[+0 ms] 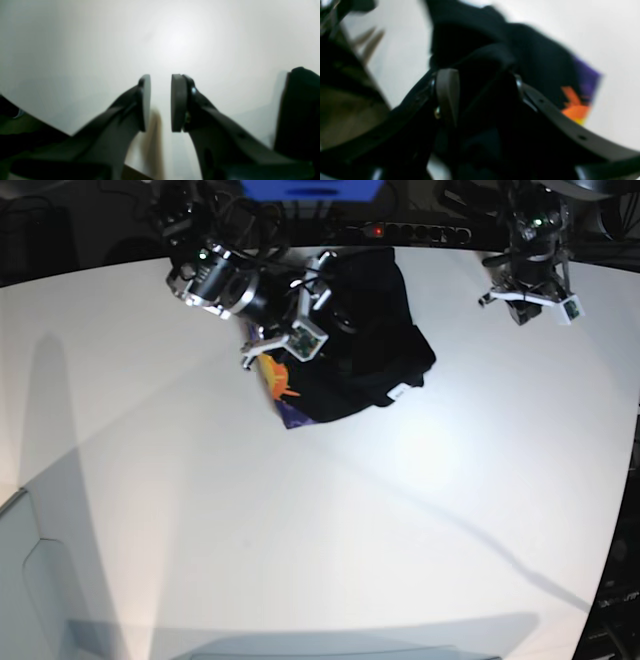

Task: Fold the T-shirt properly
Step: 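Lower the flipped shirt and move the left gripper away, then release the shirt with the right gripper and pull it back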

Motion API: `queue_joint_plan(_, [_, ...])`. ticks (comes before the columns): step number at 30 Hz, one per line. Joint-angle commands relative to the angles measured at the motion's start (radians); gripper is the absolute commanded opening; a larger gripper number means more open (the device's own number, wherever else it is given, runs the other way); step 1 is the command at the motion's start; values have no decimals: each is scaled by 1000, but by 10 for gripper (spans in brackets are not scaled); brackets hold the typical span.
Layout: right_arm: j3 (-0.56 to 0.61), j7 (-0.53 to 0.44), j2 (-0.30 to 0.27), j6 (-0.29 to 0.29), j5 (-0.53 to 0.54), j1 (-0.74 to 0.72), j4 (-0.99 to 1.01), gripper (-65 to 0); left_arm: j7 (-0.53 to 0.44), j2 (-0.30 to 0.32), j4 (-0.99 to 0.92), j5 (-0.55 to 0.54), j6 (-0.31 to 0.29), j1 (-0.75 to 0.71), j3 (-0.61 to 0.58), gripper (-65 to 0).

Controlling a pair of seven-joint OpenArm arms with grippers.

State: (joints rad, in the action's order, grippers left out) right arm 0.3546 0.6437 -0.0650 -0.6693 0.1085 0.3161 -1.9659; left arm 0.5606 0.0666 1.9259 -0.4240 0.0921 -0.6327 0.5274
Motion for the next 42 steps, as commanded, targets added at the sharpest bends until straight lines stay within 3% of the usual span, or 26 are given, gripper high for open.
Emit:
queue_joint_plan(1, [25, -23, -8, -29, 17, -5, -14, -359, -20, 6, 17, -2, -7, -3, 4, -506])
queue_joint_plan(11, [277, -26, -137, -29, 15, 1, -16, -362, -20, 6, 19, -5, -7, -3, 84, -506])
queue_joint_plan(14, [289, -26, -167, -29, 15, 1, -26, -361, -20, 6, 31, -5, -7, -2, 110, -506])
queue_joint_plan(29, [286, -28, -160, -29, 17, -58, -39, -363, -20, 0, 65, -5, -7, -3, 133, -506])
queue_joint_plan(42, [258, -29, -114, -29, 18, -113, -62, -363, -20, -3, 65, -5, -7, -3, 133, -506])
